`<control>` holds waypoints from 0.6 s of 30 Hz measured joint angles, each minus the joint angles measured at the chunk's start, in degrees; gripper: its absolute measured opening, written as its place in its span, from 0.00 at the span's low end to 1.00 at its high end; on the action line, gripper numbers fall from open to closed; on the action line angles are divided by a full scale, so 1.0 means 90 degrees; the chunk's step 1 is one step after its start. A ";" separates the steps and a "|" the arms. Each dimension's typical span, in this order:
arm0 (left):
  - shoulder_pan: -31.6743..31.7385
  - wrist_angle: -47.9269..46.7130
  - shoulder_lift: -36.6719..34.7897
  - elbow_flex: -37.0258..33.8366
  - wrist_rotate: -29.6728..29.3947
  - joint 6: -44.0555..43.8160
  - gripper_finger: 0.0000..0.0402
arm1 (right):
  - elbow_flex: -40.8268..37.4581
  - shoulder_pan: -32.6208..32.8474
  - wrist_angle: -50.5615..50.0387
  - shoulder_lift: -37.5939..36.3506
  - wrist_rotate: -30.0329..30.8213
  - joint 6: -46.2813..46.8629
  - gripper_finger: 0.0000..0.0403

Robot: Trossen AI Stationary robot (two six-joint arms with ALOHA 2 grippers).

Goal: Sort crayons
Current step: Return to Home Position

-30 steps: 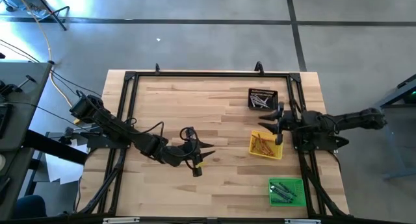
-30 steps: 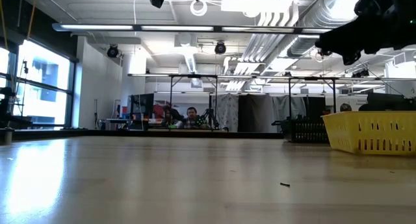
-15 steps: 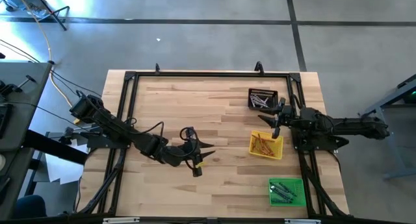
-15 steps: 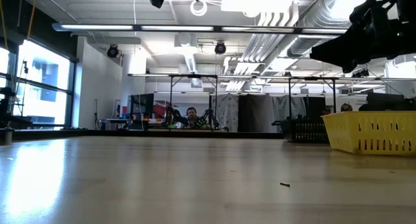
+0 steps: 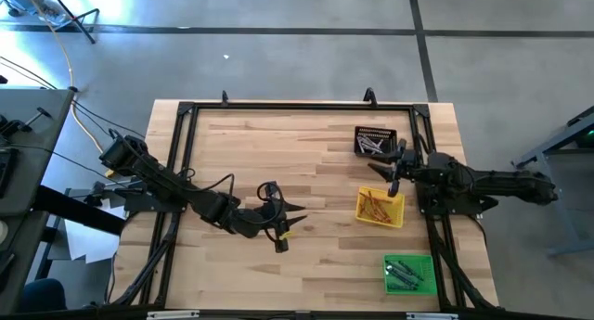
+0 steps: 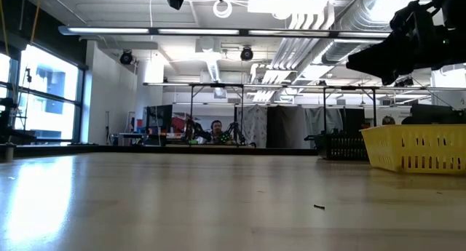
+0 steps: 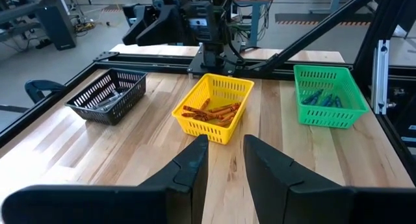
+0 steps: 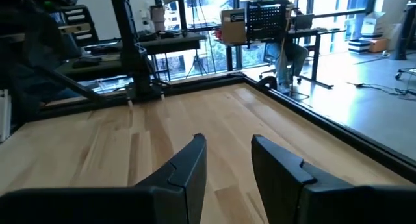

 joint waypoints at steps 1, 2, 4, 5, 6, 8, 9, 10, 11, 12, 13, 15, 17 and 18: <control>0.0000 -0.0003 0.0000 0.0000 0.0000 0.0000 0.22 | -0.0007 0.0002 0.0002 0.0006 -0.0013 0.0004 0.29; 0.0000 -0.0008 0.0000 0.0000 0.0000 0.0000 0.22 | -0.0042 0.0002 0.0041 0.0004 -0.0034 0.0040 0.29; 0.0000 -0.0019 0.0000 0.0000 0.0000 0.0000 0.22 | -0.0191 0.0002 0.0183 0.0005 -0.0047 0.0119 0.29; 0.0000 -0.0026 0.0000 0.0000 0.0000 0.0000 0.22 | -0.0306 0.0002 0.0302 0.0006 -0.0046 0.0177 0.29; 0.0000 -0.0026 0.0000 0.0000 0.0000 0.0000 0.22 | -0.0330 0.0002 0.0289 0.0009 -0.0044 0.0223 0.29; 0.0000 -0.0029 0.0000 0.0000 0.0000 0.0001 0.22 | -0.0330 0.0002 0.0313 0.0020 -0.0046 0.0267 0.29; 0.0000 -0.0029 0.0000 0.0000 0.0000 0.0000 0.22 | -0.0328 0.0002 0.0349 0.0012 -0.0046 0.0254 0.29; 0.0000 -0.0028 0.0000 0.0000 0.0000 0.0000 0.22 | -0.0330 0.0002 0.0378 0.0005 -0.0044 0.0219 0.29; 0.0000 -0.0028 0.0000 0.0000 0.0000 0.0000 0.22 | -0.0330 0.0002 0.0401 0.0003 -0.0044 0.0198 0.29; 0.0000 -0.0027 0.0000 0.0000 0.0000 0.0000 0.22 | -0.0330 0.0002 0.0396 0.0005 -0.0044 0.0184 0.29; 0.0000 -0.0034 0.0000 0.0000 0.0000 0.0000 0.22 | -0.0330 0.0002 0.0381 0.0008 -0.0044 0.0188 0.29; 0.0000 -0.0039 0.0000 0.0000 0.0000 0.0000 0.22 | -0.0330 0.0007 0.0314 0.0008 -0.0044 0.0335 0.29; 0.0000 -0.0039 0.0000 0.0000 0.0000 0.0000 0.22 | -0.0330 0.0007 0.0266 0.0008 -0.0044 0.0496 0.29; 0.0000 -0.0041 0.0000 0.0000 0.0003 -0.0002 0.22 | -0.0330 0.0007 0.0256 0.0008 -0.0044 0.0583 0.29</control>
